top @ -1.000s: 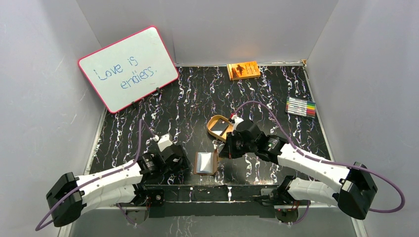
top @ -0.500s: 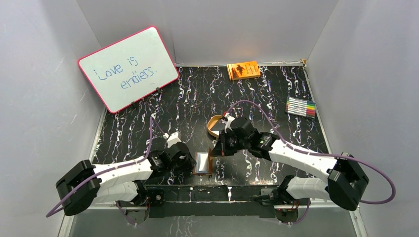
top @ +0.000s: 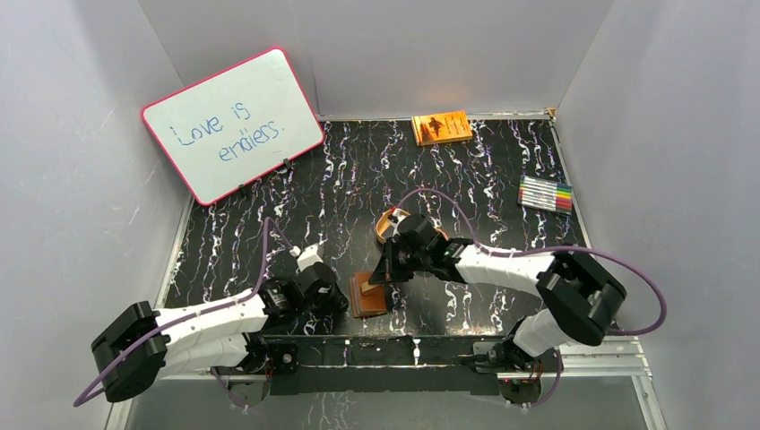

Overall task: Put the credit cards into the card holder
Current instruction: Close the card holder at the center of the board.

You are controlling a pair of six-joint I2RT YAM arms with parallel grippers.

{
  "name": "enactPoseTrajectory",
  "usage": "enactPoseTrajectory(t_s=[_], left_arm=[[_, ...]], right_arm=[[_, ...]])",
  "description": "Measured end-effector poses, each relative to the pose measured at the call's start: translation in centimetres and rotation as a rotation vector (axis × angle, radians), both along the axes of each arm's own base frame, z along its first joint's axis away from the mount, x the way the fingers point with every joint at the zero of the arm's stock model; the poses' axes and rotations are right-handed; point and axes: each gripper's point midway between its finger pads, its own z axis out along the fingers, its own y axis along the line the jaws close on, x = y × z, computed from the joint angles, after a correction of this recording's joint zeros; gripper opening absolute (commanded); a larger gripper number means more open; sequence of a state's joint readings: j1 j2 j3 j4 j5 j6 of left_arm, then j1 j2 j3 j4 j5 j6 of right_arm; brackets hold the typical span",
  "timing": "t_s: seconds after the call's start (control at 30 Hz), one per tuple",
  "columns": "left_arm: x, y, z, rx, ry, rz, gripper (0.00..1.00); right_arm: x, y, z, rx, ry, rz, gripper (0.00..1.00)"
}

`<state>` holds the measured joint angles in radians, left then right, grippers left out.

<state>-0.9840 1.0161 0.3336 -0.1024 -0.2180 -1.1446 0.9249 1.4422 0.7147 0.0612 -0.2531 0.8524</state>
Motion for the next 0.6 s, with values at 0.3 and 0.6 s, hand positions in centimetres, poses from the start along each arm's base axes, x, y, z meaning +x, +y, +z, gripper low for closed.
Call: enactPoseTrajectory(t_s=[0.3,0.6], left_arm=[[-0.7,2.2,0.6,0.052,-0.015,-0.003,0.39],[-0.2,0.0,4.2,-0.108,-0.139,-0.089,0.68]], right_arm=[[-0.3,2.1,-1.6,-0.015,0.041,0.031,0.00],[-0.2,2.9,-2.1,-0.016,0.062,0.024,0.00]])
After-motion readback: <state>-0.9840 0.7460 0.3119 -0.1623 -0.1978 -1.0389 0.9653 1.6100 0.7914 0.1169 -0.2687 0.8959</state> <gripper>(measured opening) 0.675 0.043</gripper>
